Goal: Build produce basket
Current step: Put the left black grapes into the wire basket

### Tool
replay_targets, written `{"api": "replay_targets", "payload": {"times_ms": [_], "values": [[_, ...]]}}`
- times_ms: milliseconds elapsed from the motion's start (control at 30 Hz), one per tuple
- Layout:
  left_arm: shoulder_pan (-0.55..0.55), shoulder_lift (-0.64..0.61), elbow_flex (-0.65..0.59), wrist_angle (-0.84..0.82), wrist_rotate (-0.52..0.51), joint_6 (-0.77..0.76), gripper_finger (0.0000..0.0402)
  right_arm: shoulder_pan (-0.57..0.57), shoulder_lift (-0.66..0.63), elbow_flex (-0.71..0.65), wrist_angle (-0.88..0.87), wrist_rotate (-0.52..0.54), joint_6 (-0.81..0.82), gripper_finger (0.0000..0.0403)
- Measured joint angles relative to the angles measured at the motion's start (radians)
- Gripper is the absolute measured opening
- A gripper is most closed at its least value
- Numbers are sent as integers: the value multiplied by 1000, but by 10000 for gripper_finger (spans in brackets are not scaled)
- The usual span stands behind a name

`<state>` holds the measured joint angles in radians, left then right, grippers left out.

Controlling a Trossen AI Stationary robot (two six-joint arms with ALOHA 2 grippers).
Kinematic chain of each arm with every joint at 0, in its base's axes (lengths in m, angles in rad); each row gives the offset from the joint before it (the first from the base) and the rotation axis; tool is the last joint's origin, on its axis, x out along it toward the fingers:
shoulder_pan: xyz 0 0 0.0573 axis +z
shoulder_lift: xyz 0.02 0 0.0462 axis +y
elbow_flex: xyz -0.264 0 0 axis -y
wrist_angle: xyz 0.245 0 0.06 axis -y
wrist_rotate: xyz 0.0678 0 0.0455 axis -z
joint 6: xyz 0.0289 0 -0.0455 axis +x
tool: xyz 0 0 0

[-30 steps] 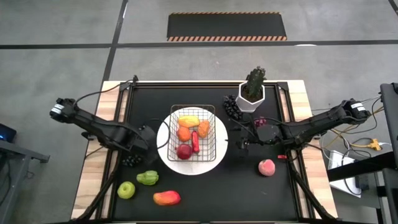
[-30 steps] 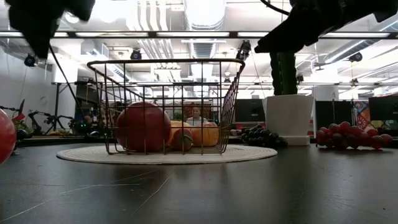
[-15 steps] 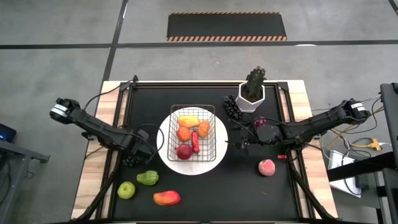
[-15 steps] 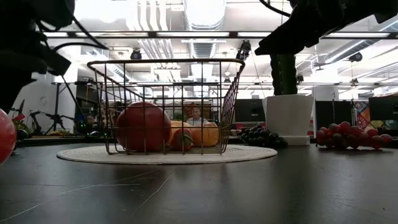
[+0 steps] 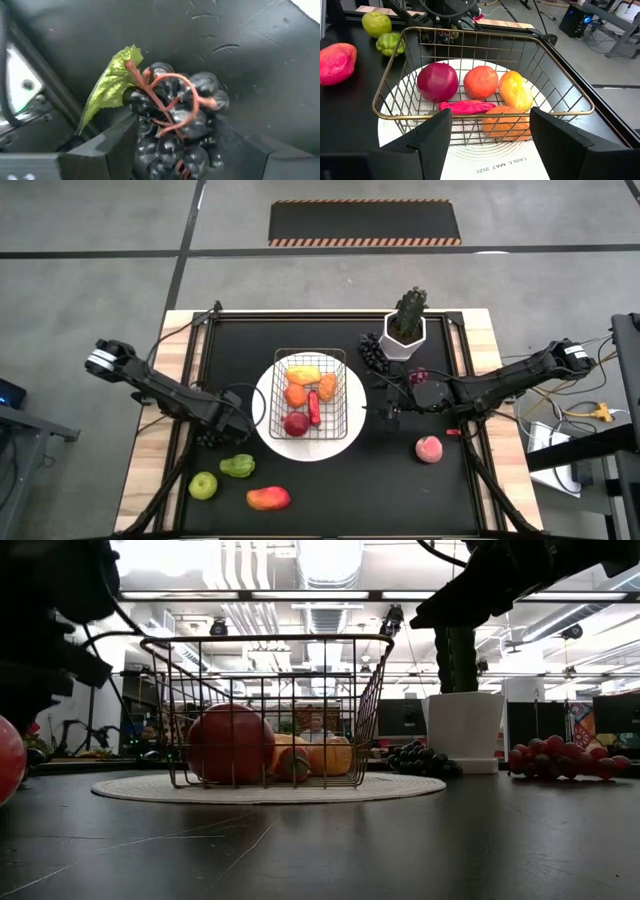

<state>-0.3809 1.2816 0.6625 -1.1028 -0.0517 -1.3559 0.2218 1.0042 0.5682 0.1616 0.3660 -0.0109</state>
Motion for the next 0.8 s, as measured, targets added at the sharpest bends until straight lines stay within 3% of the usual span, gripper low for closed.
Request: {"api": "replay_targets", "payload": {"times_ms": [300,633,800], "values": [[0,45,-8,20,-9,6,211,0,0,0,0,0,3,254],[0,45,0,21,-9,9,30,0,0,0,-1,0,4,245],[0,45,13,20,-10,10,12,0,0,0,-1,0,4,246]]}}
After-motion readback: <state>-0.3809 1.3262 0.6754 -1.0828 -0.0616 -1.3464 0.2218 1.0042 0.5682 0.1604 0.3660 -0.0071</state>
